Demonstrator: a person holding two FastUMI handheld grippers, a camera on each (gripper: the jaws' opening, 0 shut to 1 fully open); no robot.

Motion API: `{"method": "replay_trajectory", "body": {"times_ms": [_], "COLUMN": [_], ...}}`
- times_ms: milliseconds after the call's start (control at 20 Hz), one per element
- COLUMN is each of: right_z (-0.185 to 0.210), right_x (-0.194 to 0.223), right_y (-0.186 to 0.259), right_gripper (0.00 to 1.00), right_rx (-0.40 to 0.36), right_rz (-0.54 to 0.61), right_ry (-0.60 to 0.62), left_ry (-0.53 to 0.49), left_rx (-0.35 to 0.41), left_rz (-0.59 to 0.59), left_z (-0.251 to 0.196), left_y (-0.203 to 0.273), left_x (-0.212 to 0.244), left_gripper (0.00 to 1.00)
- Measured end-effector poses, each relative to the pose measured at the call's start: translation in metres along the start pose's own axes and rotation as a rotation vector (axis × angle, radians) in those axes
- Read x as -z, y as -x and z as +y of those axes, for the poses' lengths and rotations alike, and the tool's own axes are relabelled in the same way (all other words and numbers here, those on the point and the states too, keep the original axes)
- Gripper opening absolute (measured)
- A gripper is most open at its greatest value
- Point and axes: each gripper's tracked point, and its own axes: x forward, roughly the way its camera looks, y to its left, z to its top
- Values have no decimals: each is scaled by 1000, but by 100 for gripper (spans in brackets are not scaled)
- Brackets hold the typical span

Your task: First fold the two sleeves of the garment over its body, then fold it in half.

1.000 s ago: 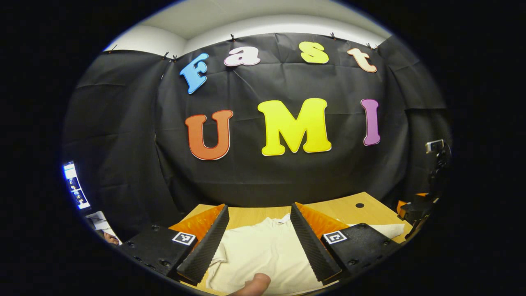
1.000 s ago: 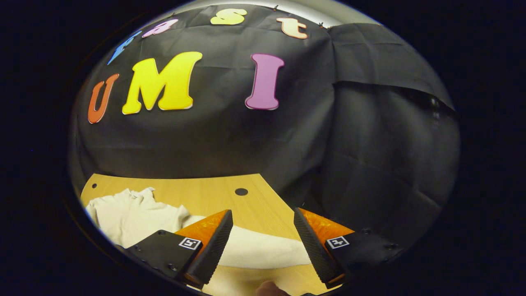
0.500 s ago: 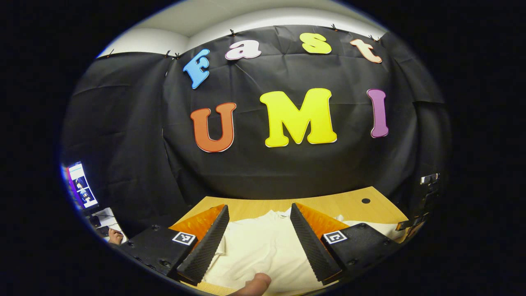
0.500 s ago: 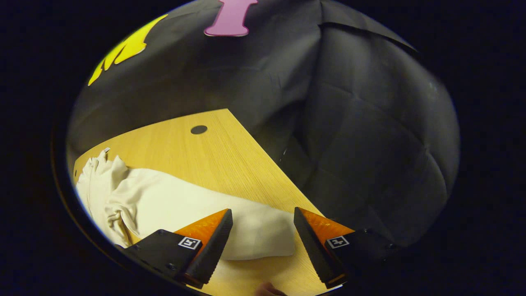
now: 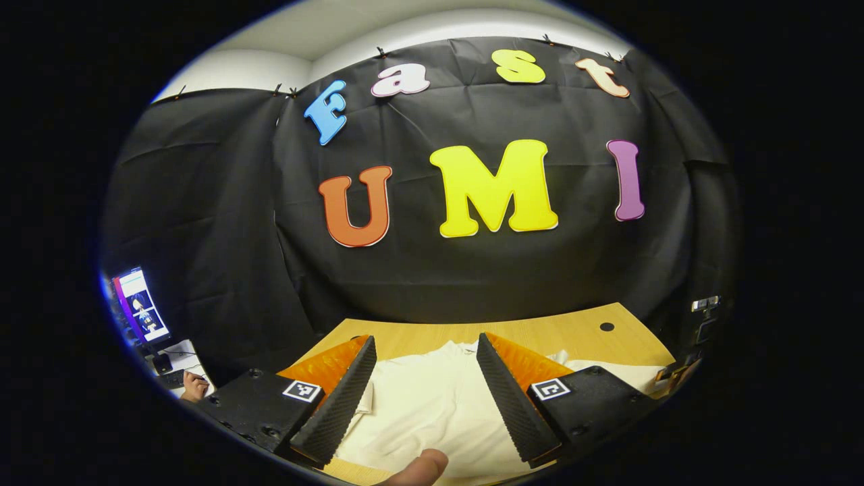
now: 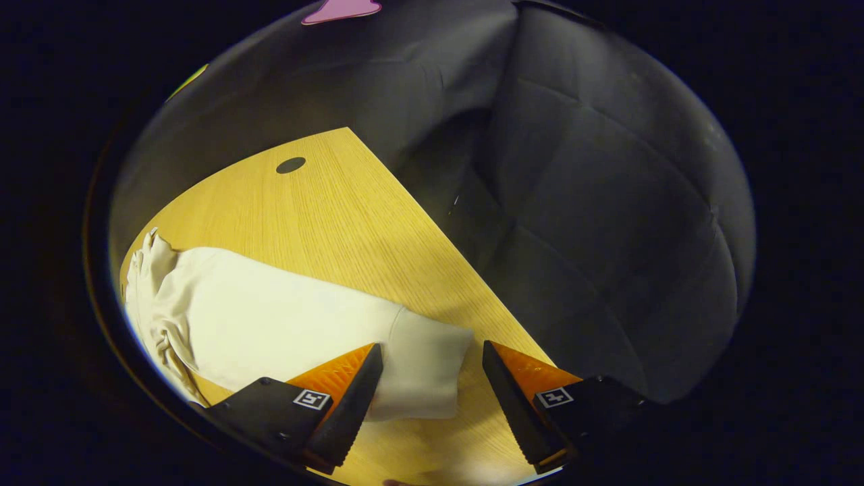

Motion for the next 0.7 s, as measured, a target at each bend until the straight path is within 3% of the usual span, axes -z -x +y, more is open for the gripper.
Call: {"method": "replay_trajectory", "body": {"times_ms": [100, 300, 400, 600, 700], "right_z": [1, 5, 7, 6, 7], "right_x": [0, 6, 9, 8, 3], "right_y": [-1, 2, 0, -3, -2], "right_gripper": [93, 78, 76, 76, 63], "right_rx": [-13, -52, -73, -99, -102], "right_rz": [42, 111, 143, 194, 216], "right_ry": [-36, -161, -207, -171, -190], "left_ry": [5, 14, 8, -22, -31], "left_rx": [2, 10, 9, 3, -36], "left_rz": [8, 29, 36, 18, 1], "left_z": [7, 21, 29, 42, 57], "left_y": [-1, 1, 1, 3, 5], "left_x": [3, 11, 13, 7, 5], "left_gripper": [96, 97, 97, 97, 97]}}
